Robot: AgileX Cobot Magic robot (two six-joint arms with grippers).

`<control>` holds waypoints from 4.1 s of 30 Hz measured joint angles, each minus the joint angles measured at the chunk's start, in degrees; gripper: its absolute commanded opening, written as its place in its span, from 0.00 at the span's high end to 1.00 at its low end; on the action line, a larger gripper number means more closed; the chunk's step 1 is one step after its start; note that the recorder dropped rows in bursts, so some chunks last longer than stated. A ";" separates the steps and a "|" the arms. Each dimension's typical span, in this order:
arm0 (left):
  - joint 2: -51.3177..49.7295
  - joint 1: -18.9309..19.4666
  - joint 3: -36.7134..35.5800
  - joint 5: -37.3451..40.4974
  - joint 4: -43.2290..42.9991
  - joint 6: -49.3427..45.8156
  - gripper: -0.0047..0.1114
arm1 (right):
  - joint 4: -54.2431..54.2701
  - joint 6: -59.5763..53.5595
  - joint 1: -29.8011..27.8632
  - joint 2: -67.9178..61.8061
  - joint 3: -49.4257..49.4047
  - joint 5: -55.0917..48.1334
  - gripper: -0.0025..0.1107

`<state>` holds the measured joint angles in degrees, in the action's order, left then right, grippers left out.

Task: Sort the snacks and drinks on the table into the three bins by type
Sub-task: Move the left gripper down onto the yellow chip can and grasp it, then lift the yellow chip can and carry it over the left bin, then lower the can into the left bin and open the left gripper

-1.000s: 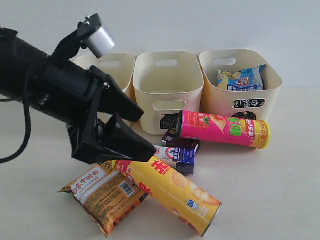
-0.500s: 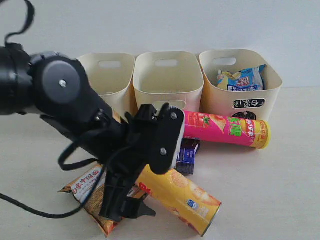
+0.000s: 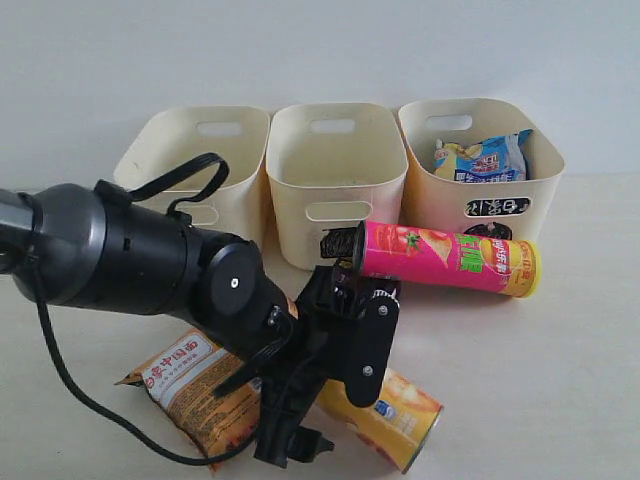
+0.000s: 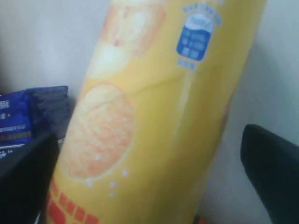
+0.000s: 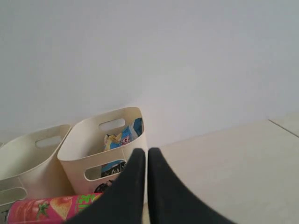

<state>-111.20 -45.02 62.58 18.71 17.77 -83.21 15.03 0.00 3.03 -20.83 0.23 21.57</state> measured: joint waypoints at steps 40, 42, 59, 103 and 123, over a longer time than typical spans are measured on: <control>30.05 18.03 3.29 -11.30 0.69 70.43 0.92 | 0.04 0.44 0.00 0.00 0.00 0.00 0.98; 28.69 20.55 4.76 -11.86 0.69 72.58 0.92 | 0.04 -0.65 0.00 0.00 0.00 0.00 0.98; 10.52 29.76 19.97 -9.24 0.81 80.54 0.92 | 0.04 -8.40 0.00 0.00 0.00 -8.73 0.98; -22.04 33.84 62.00 19.95 -8.77 83.21 0.17 | -0.07 -8.42 0.00 0.00 0.00 -13.09 0.98; -10.72 33.92 62.31 32.86 6.46 76.16 0.92 | -0.07 -8.10 0.00 0.00 0.00 -13.09 0.98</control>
<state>-121.92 -11.10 124.89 51.57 24.23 -7.05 14.97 -8.10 3.03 -20.83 0.23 8.48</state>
